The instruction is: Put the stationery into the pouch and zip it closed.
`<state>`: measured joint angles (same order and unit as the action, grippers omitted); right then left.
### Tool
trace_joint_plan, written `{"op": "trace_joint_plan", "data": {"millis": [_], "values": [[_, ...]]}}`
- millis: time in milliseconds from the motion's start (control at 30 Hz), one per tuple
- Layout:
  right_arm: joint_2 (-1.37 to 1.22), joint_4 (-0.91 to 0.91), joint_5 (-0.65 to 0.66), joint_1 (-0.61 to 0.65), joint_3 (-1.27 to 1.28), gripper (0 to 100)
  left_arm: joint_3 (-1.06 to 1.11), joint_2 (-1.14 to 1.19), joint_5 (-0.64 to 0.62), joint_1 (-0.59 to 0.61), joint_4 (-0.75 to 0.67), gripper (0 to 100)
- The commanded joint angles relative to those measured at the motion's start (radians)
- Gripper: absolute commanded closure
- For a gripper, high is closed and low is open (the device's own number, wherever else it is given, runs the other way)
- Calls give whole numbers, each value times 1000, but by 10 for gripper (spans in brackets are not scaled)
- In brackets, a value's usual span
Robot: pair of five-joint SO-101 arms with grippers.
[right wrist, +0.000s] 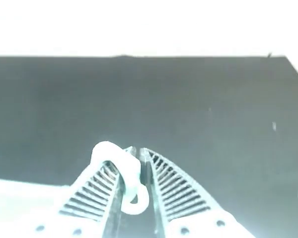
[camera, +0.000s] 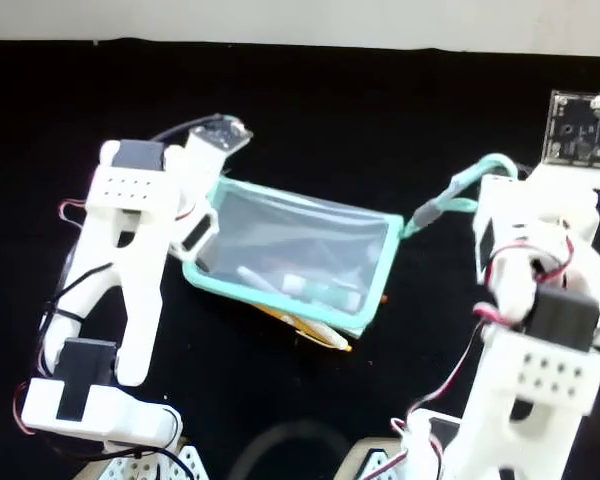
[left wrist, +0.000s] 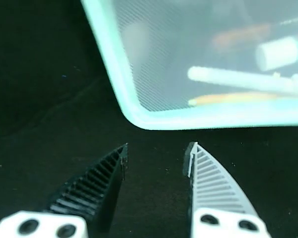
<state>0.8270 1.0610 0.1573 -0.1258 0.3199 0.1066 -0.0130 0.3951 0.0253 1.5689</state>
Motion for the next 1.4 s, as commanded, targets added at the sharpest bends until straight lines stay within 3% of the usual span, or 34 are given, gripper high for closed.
{"op": "trace_joint_plan", "data": {"millis": [0, 167, 267, 500, 667, 900, 1167, 1367], "values": [[44, -21, -9, 50, -150, 988, -94, -16, 2, -15, 32, 793], [39, -1, -68, 136, -441, 914, -225, -16, 2, -15, 94, 793], [-16, 1, -94, 139, -618, 942, -305, -16, 2, -10, 138, 793], [-357, 68, -92, 148, -1043, 962, -430, -16, -43, -4, 149, 793], [-590, 119, -91, 257, -1277, 962, -578, -16, -101, 13, 149, 790], [-783, 67, -86, 400, -1419, 962, -644, -16, -104, 8, 176, 790], [-808, -25, -11, 582, -1423, 962, -588, -13, -104, -16, 172, 793], [-811, 25, -14, 622, -1420, 962, -619, -51, -104, 42, 178, 793]]}}
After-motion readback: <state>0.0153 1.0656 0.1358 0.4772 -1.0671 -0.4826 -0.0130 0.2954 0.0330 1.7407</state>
